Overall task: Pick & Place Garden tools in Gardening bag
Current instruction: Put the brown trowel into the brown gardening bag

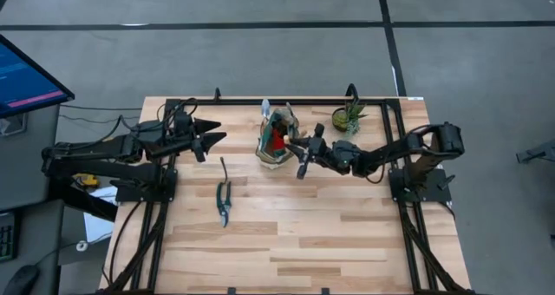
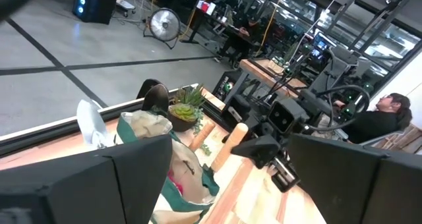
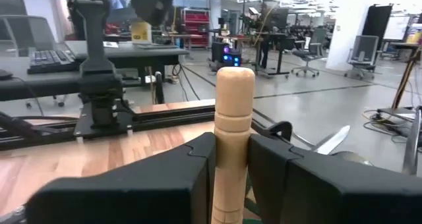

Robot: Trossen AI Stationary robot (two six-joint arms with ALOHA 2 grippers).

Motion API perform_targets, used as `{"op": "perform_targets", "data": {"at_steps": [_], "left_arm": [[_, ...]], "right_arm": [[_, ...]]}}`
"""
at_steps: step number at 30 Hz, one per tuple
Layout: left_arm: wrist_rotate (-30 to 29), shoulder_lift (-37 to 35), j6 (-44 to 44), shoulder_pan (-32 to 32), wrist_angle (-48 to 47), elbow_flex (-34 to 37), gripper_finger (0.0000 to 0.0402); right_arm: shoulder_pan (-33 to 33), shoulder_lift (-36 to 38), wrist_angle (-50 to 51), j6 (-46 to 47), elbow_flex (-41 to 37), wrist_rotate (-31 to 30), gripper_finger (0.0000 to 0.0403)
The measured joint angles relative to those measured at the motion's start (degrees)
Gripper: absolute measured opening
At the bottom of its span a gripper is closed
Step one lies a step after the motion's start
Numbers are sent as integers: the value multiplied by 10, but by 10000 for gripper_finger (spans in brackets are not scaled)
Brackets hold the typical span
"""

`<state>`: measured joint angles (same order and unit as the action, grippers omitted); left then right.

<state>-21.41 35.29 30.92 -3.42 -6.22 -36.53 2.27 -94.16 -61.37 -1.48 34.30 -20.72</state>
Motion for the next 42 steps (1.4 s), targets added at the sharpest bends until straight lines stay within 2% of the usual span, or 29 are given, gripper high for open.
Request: {"op": "perform_targets", "data": {"at_steps": [5,11,16,19,24,31,35,42], "left_arm": [[0,0,0,0,2,0,294],[-11,0,0,0,3,0,294],[-12,0,0,0,3,0,294],[-12,0,0,0,3,0,294],[-12,0,0,0,3,0,294],[-12,0,0,0,3,0,294],[-12,0,0,0,3,0,294],[-11,0,0,0,3,0,294]], "right_arm": [[3,-12,-7,0,0,2,52],[18,-47,-26,18,0,44,52],[22,-75,-56,18,0,53,58],[25,-86,-55,16,1,53,82],[28,-95,-44,19,0,52,147],[28,-69,-35,19,0,52,234],[28,-34,-8,15,0,50,252],[32,24,41,0,0,50,254]]}}
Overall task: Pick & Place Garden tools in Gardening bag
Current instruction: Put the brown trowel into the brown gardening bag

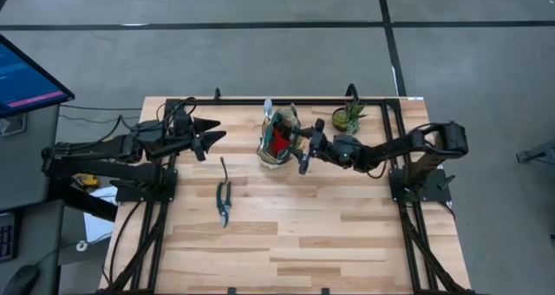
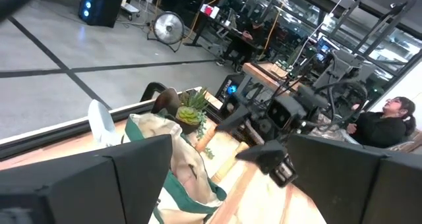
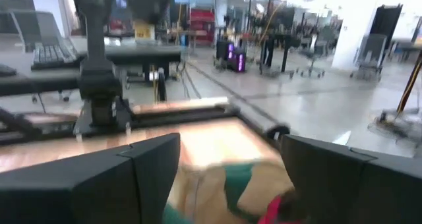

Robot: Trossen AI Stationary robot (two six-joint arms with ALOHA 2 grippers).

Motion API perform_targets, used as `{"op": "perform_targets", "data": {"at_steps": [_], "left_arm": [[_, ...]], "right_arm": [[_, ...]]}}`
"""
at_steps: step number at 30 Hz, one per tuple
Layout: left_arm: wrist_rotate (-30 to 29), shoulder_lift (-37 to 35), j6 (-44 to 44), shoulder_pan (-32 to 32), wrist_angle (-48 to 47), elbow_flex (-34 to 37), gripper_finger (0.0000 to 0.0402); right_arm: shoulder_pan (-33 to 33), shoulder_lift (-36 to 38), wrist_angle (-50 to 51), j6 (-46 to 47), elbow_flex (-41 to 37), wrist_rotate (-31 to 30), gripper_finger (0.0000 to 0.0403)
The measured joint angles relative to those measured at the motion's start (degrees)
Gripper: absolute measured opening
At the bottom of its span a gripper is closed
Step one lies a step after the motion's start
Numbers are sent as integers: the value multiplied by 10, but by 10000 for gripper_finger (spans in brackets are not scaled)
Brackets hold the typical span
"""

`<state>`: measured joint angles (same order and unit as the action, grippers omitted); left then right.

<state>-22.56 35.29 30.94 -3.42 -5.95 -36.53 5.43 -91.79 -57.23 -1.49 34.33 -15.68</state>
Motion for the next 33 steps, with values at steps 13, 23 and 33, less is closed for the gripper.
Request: {"op": "perform_targets", "data": {"at_steps": [13,23,33], "left_arm": [[70,34,190,0,-235,0,294],[182,185,418,19,-405,0,294],[150,276,518,104,-385,0,294]], "right_arm": [[0,188,246,-32,40,-26,255],[0,255,403,-31,88,-54,255],[0,283,461,-35,89,-54,255]]}}
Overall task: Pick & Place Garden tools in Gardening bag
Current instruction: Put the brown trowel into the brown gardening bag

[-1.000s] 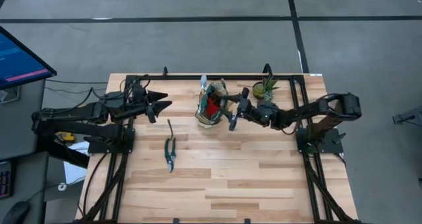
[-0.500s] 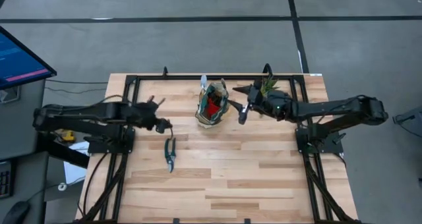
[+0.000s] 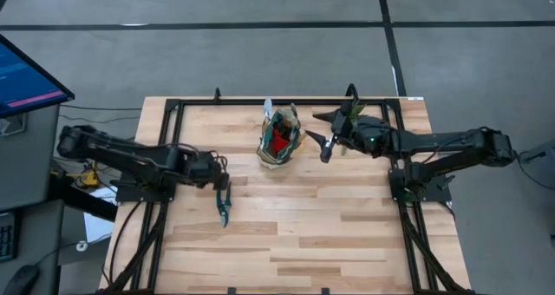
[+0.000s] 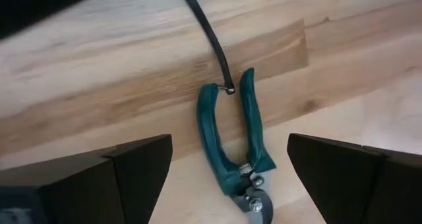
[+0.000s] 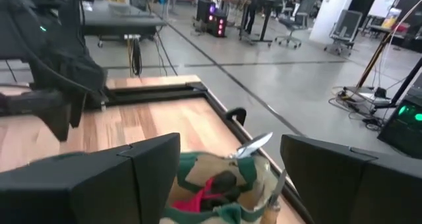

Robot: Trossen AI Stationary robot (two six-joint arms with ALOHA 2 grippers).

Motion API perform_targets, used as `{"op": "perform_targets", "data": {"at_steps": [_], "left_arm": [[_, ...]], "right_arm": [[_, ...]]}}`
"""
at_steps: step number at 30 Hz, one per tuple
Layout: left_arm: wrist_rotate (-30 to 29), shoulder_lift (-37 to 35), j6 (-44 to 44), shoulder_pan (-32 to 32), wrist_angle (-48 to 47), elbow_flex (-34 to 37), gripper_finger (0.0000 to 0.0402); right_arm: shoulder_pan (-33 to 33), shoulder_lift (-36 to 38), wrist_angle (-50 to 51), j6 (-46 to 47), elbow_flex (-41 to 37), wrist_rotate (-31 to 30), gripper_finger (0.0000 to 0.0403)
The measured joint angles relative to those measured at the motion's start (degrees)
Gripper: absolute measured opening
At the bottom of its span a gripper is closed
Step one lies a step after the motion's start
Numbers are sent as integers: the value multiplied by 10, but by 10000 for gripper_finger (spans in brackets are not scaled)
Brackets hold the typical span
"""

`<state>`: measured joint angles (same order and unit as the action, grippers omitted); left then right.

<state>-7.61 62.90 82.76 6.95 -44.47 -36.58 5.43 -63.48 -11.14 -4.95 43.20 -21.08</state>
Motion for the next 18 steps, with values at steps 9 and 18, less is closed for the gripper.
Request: {"op": "perform_targets", "data": {"at_steps": [9,18], "left_arm": [[-55,66,50,27,19,0,294],[-40,155,47,27,41,0,281]], "right_arm": [[0,0,24,5,0,0,255],[0,0,28,25,0,0,255]]}}
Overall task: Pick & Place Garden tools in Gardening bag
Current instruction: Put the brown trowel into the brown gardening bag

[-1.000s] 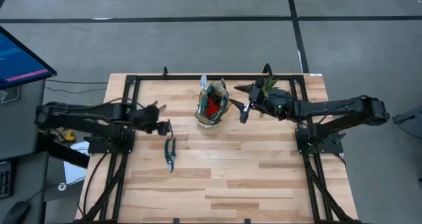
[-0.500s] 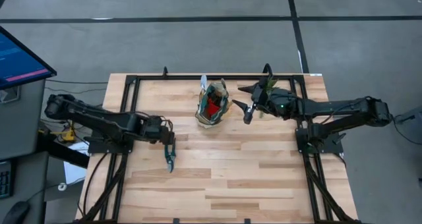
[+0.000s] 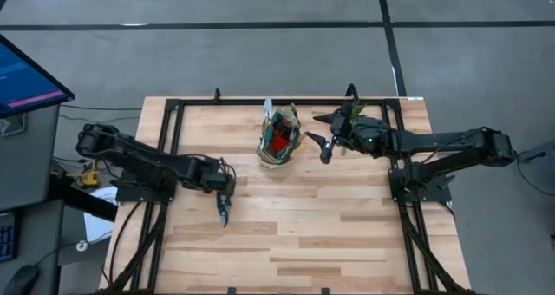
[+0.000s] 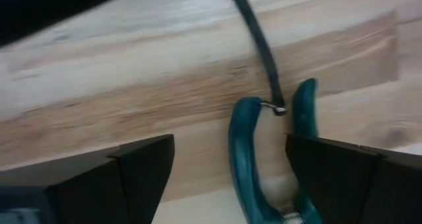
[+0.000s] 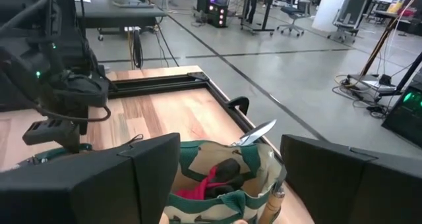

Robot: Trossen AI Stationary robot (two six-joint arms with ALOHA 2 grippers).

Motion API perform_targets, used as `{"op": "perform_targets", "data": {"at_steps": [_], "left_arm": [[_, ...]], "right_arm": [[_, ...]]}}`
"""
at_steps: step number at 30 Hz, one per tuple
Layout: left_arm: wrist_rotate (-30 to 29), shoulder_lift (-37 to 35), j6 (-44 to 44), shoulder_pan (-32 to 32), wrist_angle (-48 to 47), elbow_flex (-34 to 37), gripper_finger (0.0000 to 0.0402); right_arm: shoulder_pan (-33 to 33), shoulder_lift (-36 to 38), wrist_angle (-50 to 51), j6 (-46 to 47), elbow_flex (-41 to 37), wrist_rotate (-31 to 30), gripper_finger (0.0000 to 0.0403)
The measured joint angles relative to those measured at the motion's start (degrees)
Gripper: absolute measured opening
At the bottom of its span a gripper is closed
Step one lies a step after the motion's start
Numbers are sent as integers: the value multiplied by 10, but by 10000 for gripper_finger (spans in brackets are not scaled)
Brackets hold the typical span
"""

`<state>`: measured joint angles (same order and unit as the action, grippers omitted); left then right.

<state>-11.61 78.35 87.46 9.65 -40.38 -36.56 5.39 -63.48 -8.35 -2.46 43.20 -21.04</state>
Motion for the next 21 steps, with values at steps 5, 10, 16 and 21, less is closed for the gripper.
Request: {"op": "perform_targets", "data": {"at_steps": [5,10,16,21], "left_arm": [[2,35,-1,4,13,0,224],[9,53,-2,4,14,-1,148],[-5,54,-17,4,24,-1,28],[-53,32,-17,2,50,2,28]], "right_arm": [[-1,0,5,0,0,0,255],[-1,0,7,1,0,1,255],[-1,0,7,15,0,1,255],[-2,20,12,40,-1,2,255]]}}
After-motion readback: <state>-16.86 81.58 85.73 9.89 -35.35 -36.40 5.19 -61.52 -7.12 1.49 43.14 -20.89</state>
